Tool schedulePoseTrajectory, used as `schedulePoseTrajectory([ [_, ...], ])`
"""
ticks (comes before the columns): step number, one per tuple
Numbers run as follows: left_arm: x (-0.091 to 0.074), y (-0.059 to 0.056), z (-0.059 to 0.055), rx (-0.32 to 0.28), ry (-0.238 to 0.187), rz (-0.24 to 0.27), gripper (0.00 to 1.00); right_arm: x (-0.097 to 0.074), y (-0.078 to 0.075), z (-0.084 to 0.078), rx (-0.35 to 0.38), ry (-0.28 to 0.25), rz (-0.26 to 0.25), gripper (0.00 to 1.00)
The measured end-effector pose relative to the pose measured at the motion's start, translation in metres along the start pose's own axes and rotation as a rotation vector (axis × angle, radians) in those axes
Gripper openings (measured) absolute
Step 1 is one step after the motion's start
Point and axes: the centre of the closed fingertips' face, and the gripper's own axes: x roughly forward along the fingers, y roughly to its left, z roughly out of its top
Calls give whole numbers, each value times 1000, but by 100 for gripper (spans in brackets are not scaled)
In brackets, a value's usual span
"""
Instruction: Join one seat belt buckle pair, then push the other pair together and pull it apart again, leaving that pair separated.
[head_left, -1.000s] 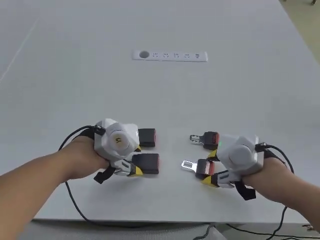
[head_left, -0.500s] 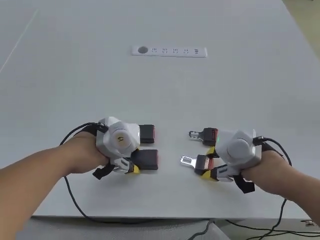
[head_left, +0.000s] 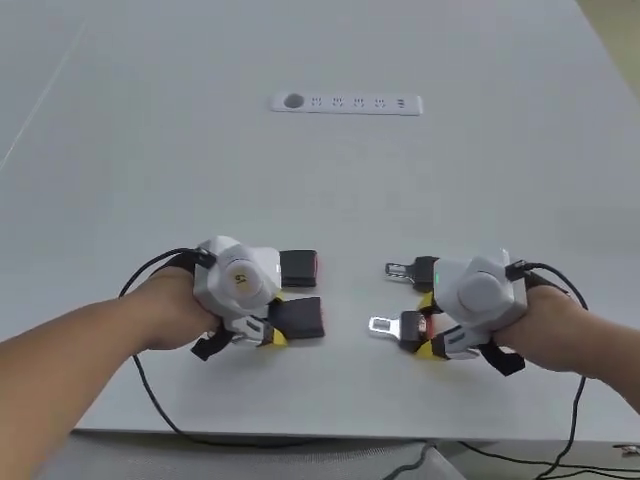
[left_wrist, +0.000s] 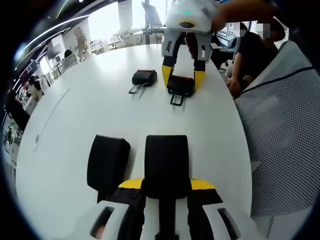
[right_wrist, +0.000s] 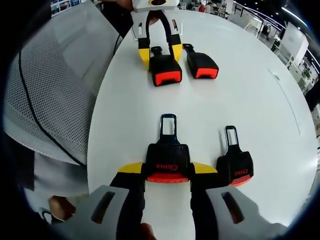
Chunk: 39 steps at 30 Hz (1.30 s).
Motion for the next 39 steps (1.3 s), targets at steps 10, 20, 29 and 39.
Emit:
schedulePoseTrajectory([
  [10,-1,-4,2,48,22,-14,33,-1,0,0,-26,15,13,33],
  [20,-2,-8,5,75,41,-38,32,0,-1,0,-33,14,20,33],
  [29,-1,-5,2,82,53,-42,32,1,-2,5,-21,8,27,33],
  [39,-1,-5,1,76,58,-39,32,10,4,21,-22,-22,33,33],
])
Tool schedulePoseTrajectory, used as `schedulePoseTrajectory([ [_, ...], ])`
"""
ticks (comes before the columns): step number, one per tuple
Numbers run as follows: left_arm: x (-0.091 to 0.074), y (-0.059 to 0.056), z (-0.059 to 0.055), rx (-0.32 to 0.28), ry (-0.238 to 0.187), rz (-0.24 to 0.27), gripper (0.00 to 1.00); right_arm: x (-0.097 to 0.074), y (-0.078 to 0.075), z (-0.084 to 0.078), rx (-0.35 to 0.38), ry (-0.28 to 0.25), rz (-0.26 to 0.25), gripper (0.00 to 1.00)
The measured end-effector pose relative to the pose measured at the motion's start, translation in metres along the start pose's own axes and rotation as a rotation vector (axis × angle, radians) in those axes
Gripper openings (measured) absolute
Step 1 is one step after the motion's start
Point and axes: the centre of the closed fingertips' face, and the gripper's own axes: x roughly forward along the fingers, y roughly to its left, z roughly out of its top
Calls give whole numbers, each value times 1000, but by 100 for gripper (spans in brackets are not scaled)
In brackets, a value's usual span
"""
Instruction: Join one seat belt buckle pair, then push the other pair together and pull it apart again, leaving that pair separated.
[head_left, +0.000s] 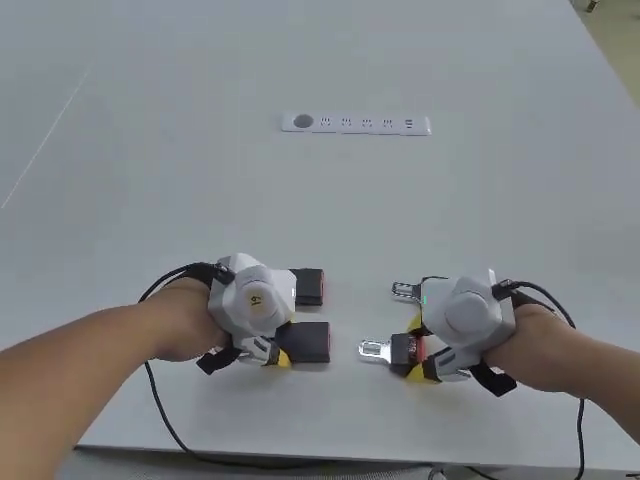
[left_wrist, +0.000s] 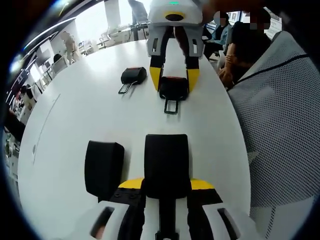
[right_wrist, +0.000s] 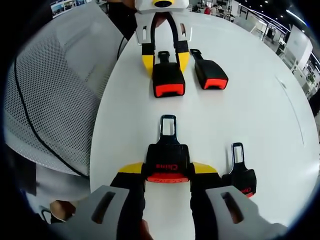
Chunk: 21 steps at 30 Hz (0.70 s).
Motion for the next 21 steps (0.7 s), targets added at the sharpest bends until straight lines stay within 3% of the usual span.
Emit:
schedulePoseTrajectory([
  [21,1,-2,0,18,8,-7,32,13,2,24,-7,-23,-13,33],
])
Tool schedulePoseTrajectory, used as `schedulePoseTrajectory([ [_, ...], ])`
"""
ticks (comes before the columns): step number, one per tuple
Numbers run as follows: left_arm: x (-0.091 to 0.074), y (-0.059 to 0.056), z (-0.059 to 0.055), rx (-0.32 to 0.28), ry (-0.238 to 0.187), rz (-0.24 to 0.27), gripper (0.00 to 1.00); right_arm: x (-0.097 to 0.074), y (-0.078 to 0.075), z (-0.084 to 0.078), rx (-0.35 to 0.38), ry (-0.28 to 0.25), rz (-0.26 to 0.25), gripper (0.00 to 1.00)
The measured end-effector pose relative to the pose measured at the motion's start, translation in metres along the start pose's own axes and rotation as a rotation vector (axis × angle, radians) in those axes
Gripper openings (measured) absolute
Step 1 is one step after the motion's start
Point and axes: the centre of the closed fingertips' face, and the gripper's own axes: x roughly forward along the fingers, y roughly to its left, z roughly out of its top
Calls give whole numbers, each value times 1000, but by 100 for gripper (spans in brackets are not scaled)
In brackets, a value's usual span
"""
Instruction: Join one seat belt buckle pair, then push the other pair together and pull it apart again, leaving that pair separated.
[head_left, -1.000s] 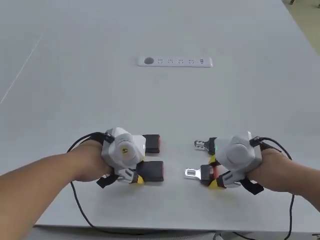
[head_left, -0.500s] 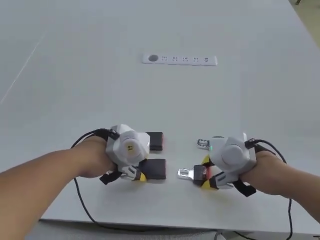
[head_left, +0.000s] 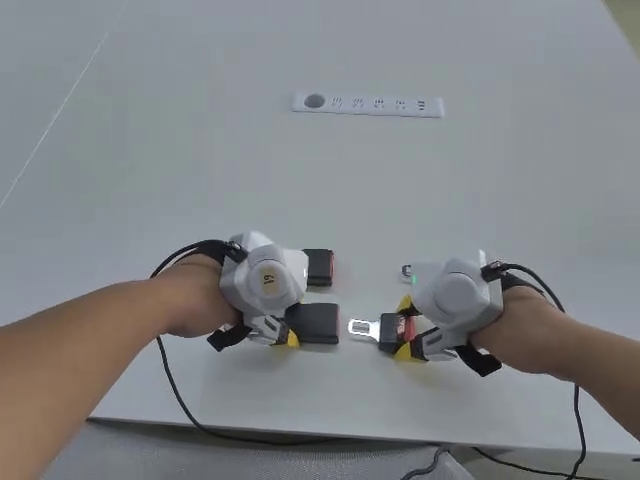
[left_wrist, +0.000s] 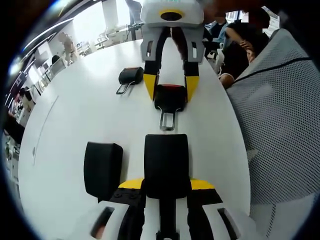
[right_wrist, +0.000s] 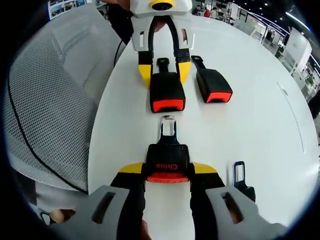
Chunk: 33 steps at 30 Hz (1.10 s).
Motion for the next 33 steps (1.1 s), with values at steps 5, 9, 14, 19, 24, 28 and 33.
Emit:
schedulePoseTrajectory([
  [5,1,1,-1,7,12,-2,32,2,-1,6,-5,-3,-6,33],
  [9,1,0,-1,1,12,3,32,6,-2,10,-13,-6,-4,33],
  [14,-2,-3,2,1,15,6,32,7,-2,15,-31,-12,-9,33],
  [19,-2,-2,1,0,14,7,32,8,-2,18,-38,-22,-8,33],
  [24,-2,-2,0,7,12,5,32,11,-1,22,-24,-46,2,32],
  [28,-2,-3,0,4,7,1,32,11,-1,22,-23,-57,6,32],
  [33,0,-2,-1,24,14,-7,32,14,-2,26,-28,-72,7,32],
])
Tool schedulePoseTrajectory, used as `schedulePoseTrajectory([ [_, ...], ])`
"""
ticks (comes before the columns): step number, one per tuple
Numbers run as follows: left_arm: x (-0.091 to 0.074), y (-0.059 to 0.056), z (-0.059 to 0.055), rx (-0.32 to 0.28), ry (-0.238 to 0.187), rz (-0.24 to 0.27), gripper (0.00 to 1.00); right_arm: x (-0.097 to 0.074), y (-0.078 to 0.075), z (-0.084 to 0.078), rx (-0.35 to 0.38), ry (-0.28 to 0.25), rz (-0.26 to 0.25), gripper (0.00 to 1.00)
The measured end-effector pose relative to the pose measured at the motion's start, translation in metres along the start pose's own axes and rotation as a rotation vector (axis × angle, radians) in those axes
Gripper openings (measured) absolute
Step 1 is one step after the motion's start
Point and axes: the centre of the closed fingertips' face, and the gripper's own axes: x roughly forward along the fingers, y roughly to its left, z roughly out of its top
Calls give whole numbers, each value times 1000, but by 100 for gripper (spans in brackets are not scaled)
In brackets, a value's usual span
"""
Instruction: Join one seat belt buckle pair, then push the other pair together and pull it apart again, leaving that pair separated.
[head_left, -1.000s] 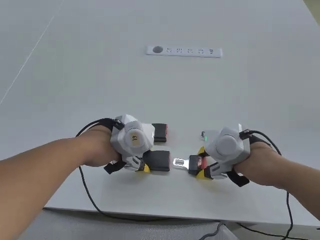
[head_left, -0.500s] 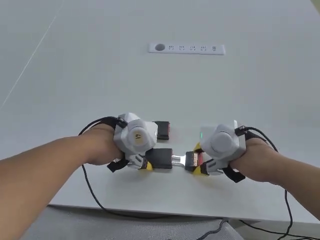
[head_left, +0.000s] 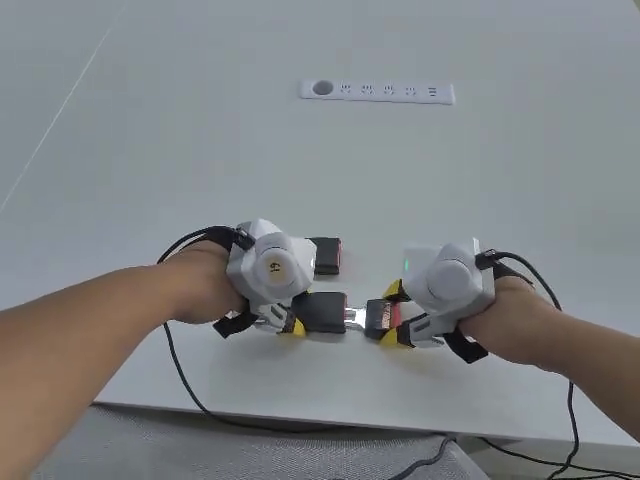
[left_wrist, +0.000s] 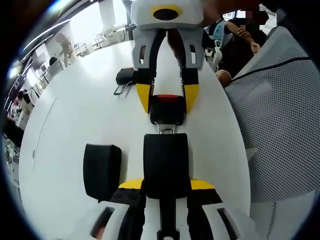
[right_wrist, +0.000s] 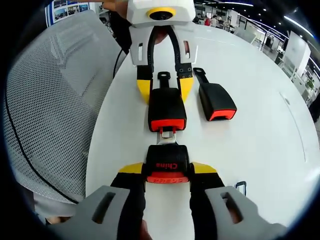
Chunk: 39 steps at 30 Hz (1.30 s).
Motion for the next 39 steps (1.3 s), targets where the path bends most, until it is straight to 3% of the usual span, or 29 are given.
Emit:
schedulePoseTrajectory([
  [9,3,3,-3,1,0,-3,32,-2,1,0,-7,6,4,31],
  [28,1,0,0,1,-9,-3,31,3,2,6,-26,20,10,30],
  [30,2,1,0,1,-11,-4,31,6,2,10,-21,-3,15,30],
  [36,2,1,0,5,-11,-7,32,9,5,20,-57,9,19,30],
  [39,2,2,0,3,-17,-8,32,7,7,19,-35,4,19,30],
])
